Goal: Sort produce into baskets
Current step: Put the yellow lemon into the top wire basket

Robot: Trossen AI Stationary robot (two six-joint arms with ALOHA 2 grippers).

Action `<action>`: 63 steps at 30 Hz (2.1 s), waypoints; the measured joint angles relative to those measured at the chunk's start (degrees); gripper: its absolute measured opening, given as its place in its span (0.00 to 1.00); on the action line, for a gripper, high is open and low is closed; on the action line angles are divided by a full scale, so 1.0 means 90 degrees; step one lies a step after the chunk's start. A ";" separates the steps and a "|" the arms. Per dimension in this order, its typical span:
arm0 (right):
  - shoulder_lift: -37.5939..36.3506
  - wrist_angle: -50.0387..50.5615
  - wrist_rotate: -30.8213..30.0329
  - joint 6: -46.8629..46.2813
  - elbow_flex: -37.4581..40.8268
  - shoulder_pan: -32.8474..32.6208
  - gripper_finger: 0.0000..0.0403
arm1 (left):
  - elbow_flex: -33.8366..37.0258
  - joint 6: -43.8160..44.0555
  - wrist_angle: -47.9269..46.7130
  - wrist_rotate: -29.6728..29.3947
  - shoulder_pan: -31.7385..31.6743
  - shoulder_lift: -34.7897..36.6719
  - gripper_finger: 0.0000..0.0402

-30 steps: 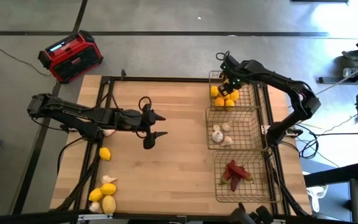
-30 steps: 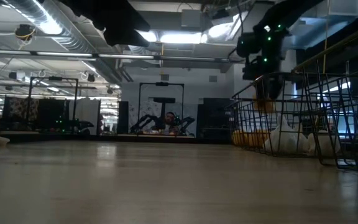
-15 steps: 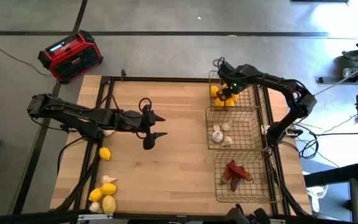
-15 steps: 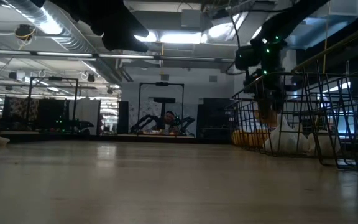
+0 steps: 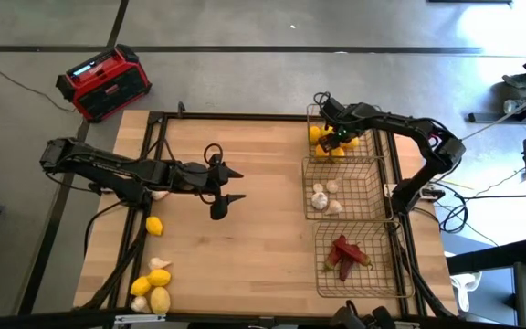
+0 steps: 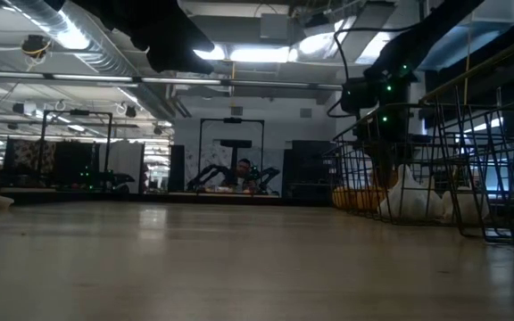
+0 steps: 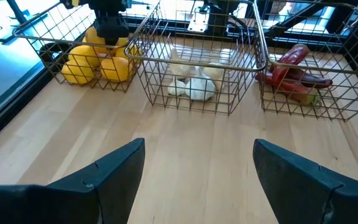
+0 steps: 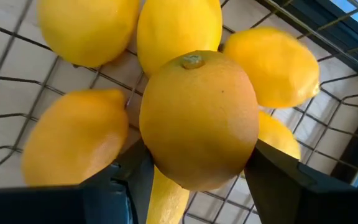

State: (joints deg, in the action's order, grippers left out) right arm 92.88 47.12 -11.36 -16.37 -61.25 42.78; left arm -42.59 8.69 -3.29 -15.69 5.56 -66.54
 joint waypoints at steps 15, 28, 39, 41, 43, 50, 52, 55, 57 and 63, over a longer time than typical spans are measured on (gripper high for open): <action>0.0000 0.0048 -0.0144 0.0183 0.0007 -0.0002 0.72 | 0.0000 -0.0005 0.0015 0.0001 0.0000 0.0000 0.74; -0.0678 0.0044 -0.0387 0.0421 -0.0077 -0.0007 0.74 | -0.0002 0.0021 0.0426 -0.0001 0.0000 0.0001 0.74; -0.1681 -0.1624 0.0065 0.0666 -0.0086 -0.1709 0.74 | -0.0058 -0.0504 0.0545 -0.0001 -0.0010 0.0002 0.74; -0.1738 -0.2010 0.0073 0.0890 -0.0086 -0.2166 0.74 | -0.0255 -0.0638 0.0207 -0.0001 -0.0010 0.0002 0.74; -0.1736 -0.2300 0.0084 0.1098 -0.0086 -0.2564 0.74 | -0.0580 -0.0799 -0.0484 -0.0003 0.0038 0.0004 0.74; -0.1705 -0.2563 -0.0103 0.1525 -0.0086 -0.3299 0.74 | -0.1827 -0.0362 -0.3807 0.0000 0.0232 0.0010 0.74; -0.1705 -0.2555 -0.0302 0.1569 -0.0086 -0.3408 0.74 | -0.2090 0.0014 -0.4772 0.0001 0.0310 0.0011 0.74; -0.1705 -0.2552 -0.0398 0.1653 -0.0086 -0.3478 0.74 | -0.2254 0.0654 -0.5736 0.0004 0.0452 0.0012 0.74; -0.1705 -0.2554 -0.0398 0.1686 -0.0086 -0.3480 0.74 | -0.2261 0.0972 -0.6124 0.0004 0.0575 0.0012 0.74; -0.1705 -0.2550 -0.0403 0.1689 -0.0086 -0.3461 0.74 | -0.2263 0.1639 -0.7036 0.0319 0.0979 -0.0151 0.74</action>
State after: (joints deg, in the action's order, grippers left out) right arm 77.54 24.17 -14.98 -1.17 -62.02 11.64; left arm -62.96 23.44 -66.62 -12.83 14.37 -67.91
